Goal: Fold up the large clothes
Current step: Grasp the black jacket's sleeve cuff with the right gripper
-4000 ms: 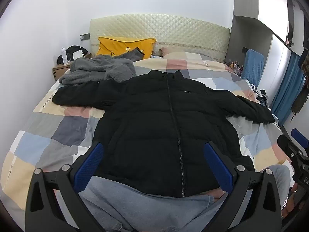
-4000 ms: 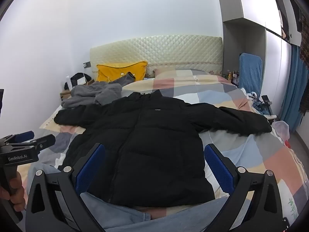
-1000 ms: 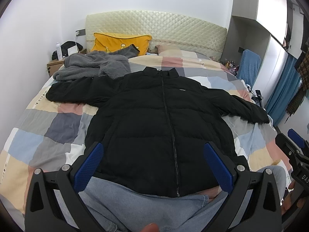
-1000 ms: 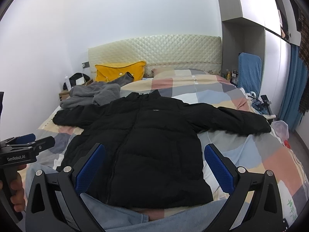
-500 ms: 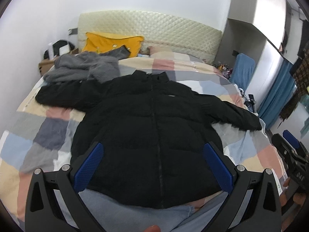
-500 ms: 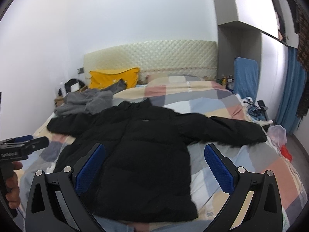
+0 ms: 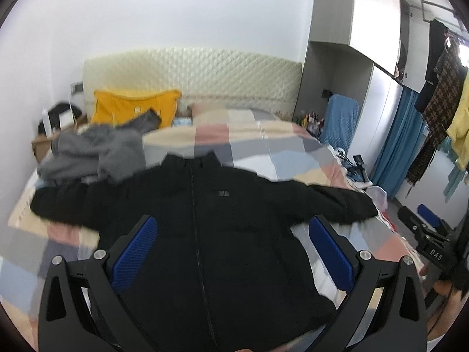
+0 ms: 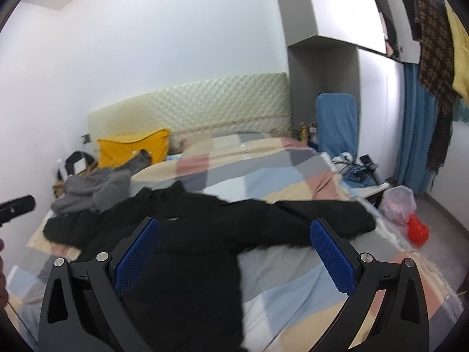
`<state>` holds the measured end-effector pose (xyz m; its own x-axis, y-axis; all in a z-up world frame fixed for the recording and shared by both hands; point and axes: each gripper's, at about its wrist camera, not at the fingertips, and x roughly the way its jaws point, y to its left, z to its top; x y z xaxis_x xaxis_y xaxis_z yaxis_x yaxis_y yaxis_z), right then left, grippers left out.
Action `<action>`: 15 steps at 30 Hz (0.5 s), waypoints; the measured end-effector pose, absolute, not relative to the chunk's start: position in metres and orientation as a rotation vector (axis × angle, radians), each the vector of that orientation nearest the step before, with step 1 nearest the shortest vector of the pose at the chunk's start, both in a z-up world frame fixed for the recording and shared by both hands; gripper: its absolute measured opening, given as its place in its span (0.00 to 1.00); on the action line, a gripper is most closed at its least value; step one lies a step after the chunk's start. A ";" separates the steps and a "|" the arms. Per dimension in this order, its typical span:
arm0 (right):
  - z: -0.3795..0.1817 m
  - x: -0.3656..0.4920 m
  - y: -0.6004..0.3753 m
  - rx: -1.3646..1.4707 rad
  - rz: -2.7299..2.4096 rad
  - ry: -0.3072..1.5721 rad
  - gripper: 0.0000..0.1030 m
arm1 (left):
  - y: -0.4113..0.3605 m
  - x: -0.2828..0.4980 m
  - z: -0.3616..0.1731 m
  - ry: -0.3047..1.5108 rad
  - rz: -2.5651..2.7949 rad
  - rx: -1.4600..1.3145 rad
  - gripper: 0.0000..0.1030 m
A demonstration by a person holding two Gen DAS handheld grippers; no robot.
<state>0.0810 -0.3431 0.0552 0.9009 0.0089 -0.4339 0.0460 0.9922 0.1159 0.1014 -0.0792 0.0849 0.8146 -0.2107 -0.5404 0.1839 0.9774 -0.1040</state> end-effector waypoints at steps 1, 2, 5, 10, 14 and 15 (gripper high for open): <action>0.056 0.084 -0.348 0.120 -0.031 0.445 1.00 | -0.082 0.106 0.087 0.574 -0.209 -0.040 1.00; 0.055 0.090 -0.355 0.117 -0.052 0.445 1.00 | -0.085 0.111 0.088 0.568 -0.213 -0.037 1.00; 0.050 0.103 -0.375 0.134 -0.076 0.426 1.00 | -0.090 0.125 0.081 0.573 -0.216 -0.031 1.00; 0.031 0.128 -0.414 0.197 -0.104 0.376 1.00 | -0.092 0.152 0.055 0.597 -0.244 -0.065 1.00; 0.004 0.154 -0.444 0.227 -0.101 0.340 1.00 | -0.090 0.176 0.030 0.609 -0.219 -0.049 1.00; -0.005 0.161 -0.451 0.225 -0.100 0.336 1.00 | -0.089 0.180 0.025 0.609 -0.211 -0.043 1.00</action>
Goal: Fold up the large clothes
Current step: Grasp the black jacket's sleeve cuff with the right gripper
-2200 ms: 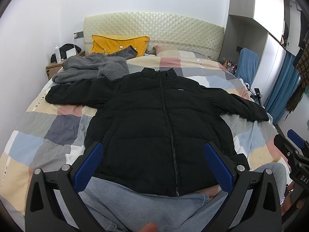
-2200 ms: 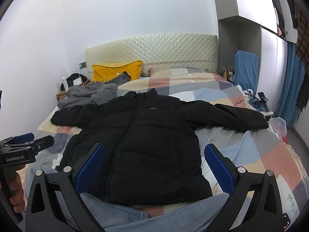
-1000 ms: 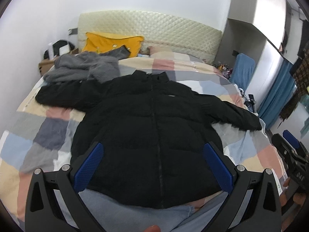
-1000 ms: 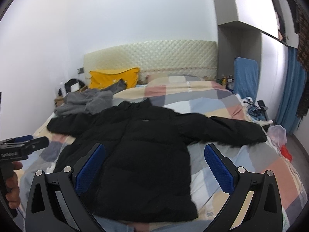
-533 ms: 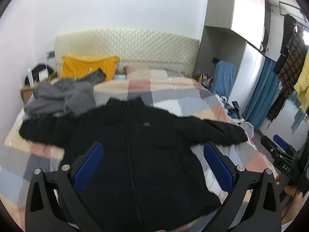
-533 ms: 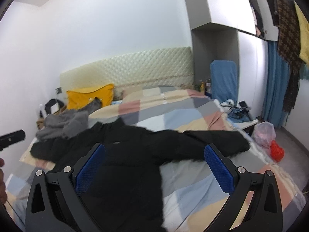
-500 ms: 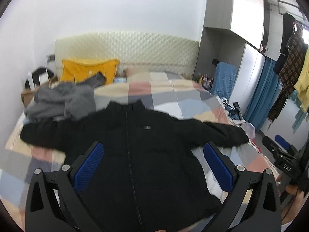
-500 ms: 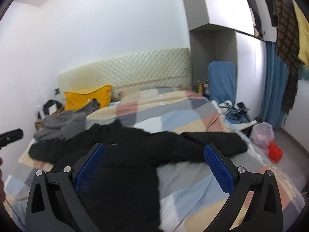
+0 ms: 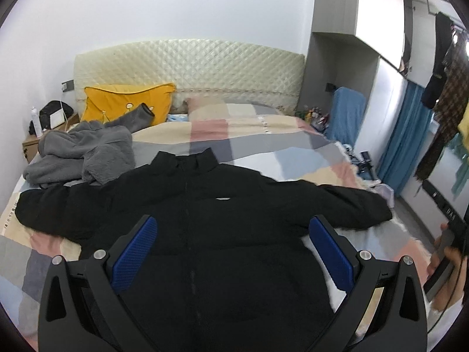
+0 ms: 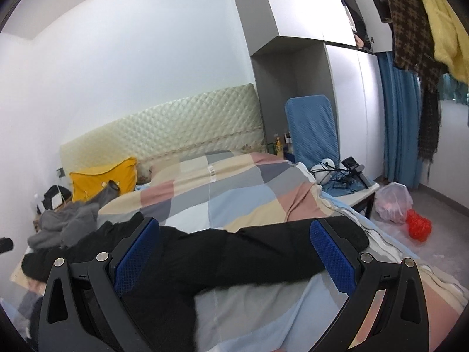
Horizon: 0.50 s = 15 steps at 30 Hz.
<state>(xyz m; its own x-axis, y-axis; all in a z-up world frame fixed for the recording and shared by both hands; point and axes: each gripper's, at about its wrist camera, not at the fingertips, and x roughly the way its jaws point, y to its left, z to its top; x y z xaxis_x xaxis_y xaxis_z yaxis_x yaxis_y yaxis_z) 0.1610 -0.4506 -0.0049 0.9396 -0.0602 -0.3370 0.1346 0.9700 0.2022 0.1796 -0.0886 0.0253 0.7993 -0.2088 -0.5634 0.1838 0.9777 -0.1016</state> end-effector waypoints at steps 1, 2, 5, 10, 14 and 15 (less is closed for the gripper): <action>-0.012 0.166 -0.457 0.227 -0.107 0.331 1.00 | -0.086 0.184 0.019 0.615 -0.203 -0.039 1.00; -0.026 0.173 -0.468 0.243 -0.123 0.320 1.00 | -0.084 0.187 0.014 0.618 -0.202 -0.038 1.00; -0.060 0.189 -0.502 0.324 -0.142 0.322 1.00 | -0.071 0.196 -0.006 0.633 -0.193 -0.056 1.00; -0.116 0.212 -0.575 0.514 -0.180 0.364 1.00 | -0.044 0.217 -0.048 0.711 -0.132 -0.100 1.00; -0.149 0.236 -0.625 0.583 -0.217 0.482 0.96 | -0.029 0.230 -0.075 0.739 -0.083 -0.109 1.00; -0.156 0.238 -0.636 0.610 -0.217 0.496 0.94 | -0.026 0.232 -0.081 0.739 -0.070 -0.105 1.00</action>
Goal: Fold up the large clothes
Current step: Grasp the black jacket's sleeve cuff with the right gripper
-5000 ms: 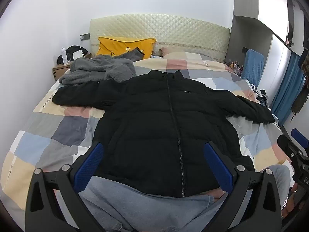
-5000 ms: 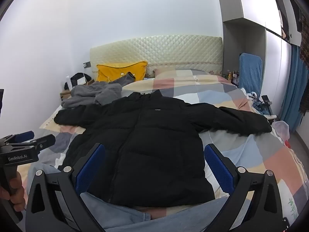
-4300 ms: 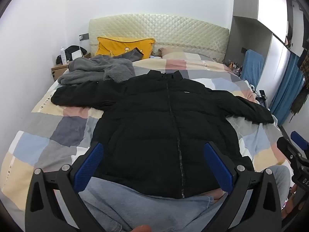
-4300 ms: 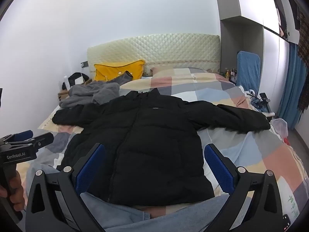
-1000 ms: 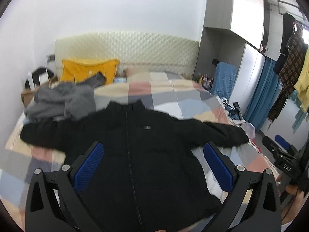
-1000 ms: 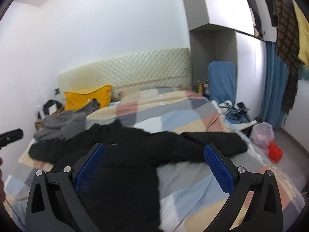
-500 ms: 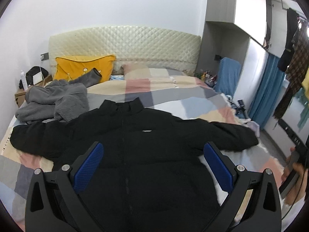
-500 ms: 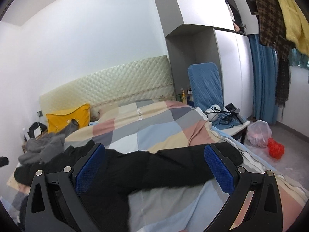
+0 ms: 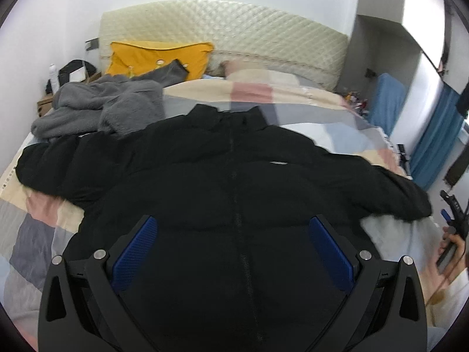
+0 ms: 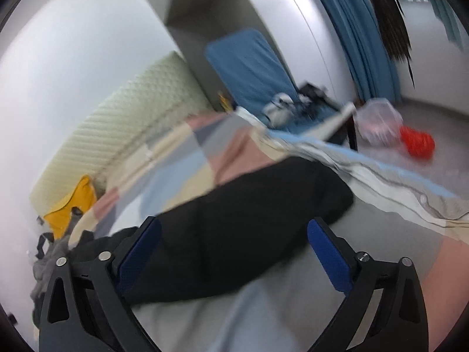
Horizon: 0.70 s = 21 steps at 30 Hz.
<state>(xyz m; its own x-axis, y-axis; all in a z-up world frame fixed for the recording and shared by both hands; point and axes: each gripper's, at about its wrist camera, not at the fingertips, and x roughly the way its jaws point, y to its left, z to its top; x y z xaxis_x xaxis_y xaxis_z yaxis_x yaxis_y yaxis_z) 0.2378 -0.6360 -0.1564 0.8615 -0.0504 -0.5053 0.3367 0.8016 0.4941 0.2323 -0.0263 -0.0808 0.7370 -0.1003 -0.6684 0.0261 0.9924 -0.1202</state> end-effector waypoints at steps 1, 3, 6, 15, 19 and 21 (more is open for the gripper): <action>-0.165 0.239 -0.648 0.654 -0.220 0.508 0.92 | -0.025 0.235 -0.086 0.744 -0.063 -0.107 1.00; -0.190 0.244 -0.672 0.782 -0.262 0.542 0.87 | -0.021 0.240 -0.097 0.764 -0.065 -0.128 1.00; -0.220 0.251 -0.691 0.900 -0.282 0.559 0.82 | -0.021 0.247 -0.114 0.800 -0.065 -0.126 1.00; -0.224 0.294 -0.685 0.859 -0.292 0.513 0.80 | -0.024 0.257 -0.127 0.827 -0.069 -0.099 1.00; -0.224 0.315 -0.695 0.879 -0.270 0.498 0.79 | -0.016 0.257 -0.129 0.819 -0.047 -0.102 1.00; -0.220 0.322 -0.692 0.843 -0.269 0.508 0.77 | -0.010 0.258 -0.131 0.826 -0.041 -0.115 1.00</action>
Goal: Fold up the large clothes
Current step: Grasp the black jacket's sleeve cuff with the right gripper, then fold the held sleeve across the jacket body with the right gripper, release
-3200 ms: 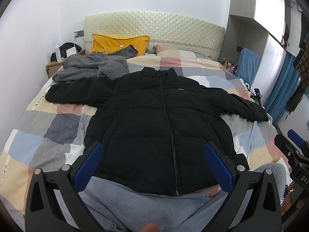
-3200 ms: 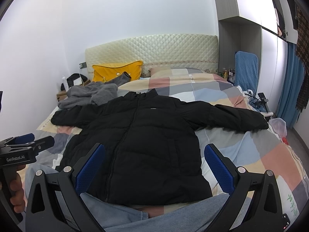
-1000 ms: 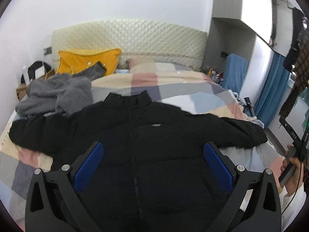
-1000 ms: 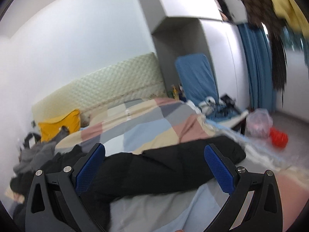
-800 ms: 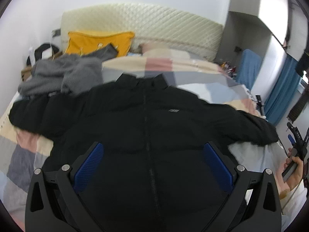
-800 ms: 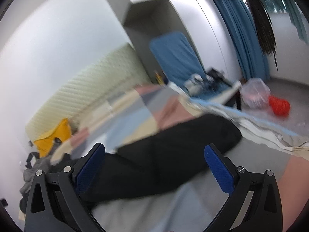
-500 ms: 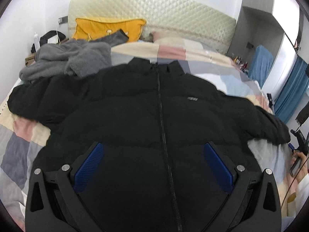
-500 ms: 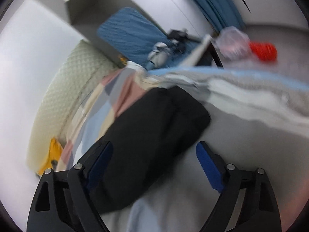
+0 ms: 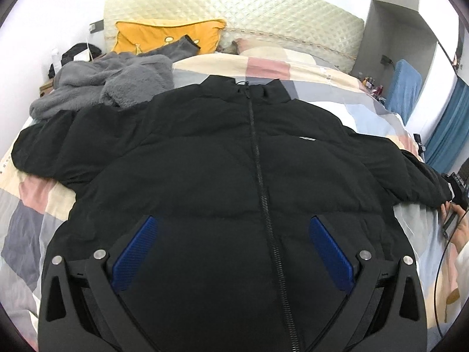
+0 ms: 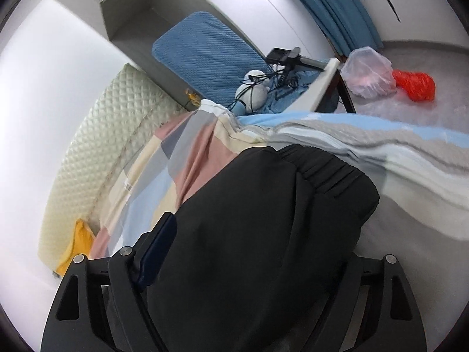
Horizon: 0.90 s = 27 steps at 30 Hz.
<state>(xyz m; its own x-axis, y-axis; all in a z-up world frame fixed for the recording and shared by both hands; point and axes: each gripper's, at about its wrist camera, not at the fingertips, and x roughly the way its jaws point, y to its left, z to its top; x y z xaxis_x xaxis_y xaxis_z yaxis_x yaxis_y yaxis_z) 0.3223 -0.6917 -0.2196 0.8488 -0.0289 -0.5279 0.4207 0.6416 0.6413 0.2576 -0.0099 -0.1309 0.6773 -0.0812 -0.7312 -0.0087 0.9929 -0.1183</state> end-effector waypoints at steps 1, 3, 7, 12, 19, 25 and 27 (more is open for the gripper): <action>-0.219 0.327 -0.688 0.829 -0.256 0.531 0.65 | -0.006 0.258 -0.130 0.823 -0.036 -0.127 1.00; -0.215 0.334 -0.680 0.788 -0.284 0.591 0.25 | 0.000 0.258 -0.127 0.809 -0.010 -0.120 1.00; -0.197 0.331 -0.671 0.726 -0.357 0.583 0.11 | 0.003 0.256 -0.122 0.780 0.060 -0.034 1.00; -0.155 0.321 -0.670 0.648 -0.413 0.504 0.06 | 0.019 0.252 -0.119 0.779 0.060 -0.048 1.00; -0.086 0.310 -0.654 0.595 -0.438 0.419 0.06 | 0.041 0.242 -0.107 0.749 0.069 -0.060 1.00; -0.001 0.315 -0.602 0.486 -0.352 0.331 0.06 | 0.049 0.234 -0.103 0.735 0.051 -0.057 1.00; 0.032 0.317 -0.569 0.404 -0.312 0.308 0.07 | 0.051 0.231 -0.103 0.736 0.037 -0.060 1.00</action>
<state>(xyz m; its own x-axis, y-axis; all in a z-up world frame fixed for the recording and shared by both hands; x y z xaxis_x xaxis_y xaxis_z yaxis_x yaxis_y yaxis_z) 0.3174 -0.5692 0.0318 0.9069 -0.2331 -0.3509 0.3538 0.8737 0.3340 0.2312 0.0510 -0.1031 0.7405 0.0128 -0.6720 -0.0547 0.9977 -0.0413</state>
